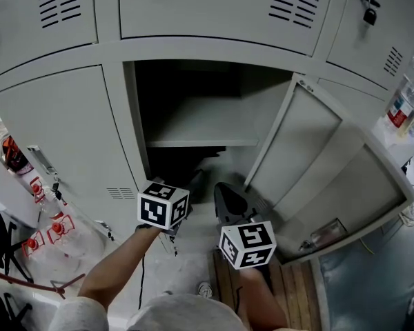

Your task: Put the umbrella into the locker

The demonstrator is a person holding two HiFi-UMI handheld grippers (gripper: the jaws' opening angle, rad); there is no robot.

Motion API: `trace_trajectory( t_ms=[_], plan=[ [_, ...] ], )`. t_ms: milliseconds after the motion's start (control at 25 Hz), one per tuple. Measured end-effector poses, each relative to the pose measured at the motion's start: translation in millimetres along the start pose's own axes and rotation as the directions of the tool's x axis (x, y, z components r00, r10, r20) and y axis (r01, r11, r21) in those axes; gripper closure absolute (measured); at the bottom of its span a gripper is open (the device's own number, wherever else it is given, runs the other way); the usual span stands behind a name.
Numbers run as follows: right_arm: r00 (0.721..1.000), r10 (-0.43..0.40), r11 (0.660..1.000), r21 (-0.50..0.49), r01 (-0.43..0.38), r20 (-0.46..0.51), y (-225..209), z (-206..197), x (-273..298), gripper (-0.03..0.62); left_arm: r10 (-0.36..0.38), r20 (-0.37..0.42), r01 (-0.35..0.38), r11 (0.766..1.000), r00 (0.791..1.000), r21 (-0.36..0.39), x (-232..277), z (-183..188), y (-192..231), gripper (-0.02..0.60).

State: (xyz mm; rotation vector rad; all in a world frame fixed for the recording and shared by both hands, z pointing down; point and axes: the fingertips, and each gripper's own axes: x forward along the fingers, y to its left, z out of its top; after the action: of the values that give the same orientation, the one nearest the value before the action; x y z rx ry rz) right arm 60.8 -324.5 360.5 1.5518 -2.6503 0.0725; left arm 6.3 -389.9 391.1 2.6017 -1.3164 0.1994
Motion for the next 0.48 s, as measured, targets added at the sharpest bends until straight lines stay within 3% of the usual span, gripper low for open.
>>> trace_trajectory(
  t_ms=[480],
  plan=[
    [1.0,0.015,1.0,-0.01,-0.015,0.018,10,9,-4,0.591,0.024,0.093,-0.024,1.0,0.995,-0.003,-39,11,-9,0.506]
  ],
)
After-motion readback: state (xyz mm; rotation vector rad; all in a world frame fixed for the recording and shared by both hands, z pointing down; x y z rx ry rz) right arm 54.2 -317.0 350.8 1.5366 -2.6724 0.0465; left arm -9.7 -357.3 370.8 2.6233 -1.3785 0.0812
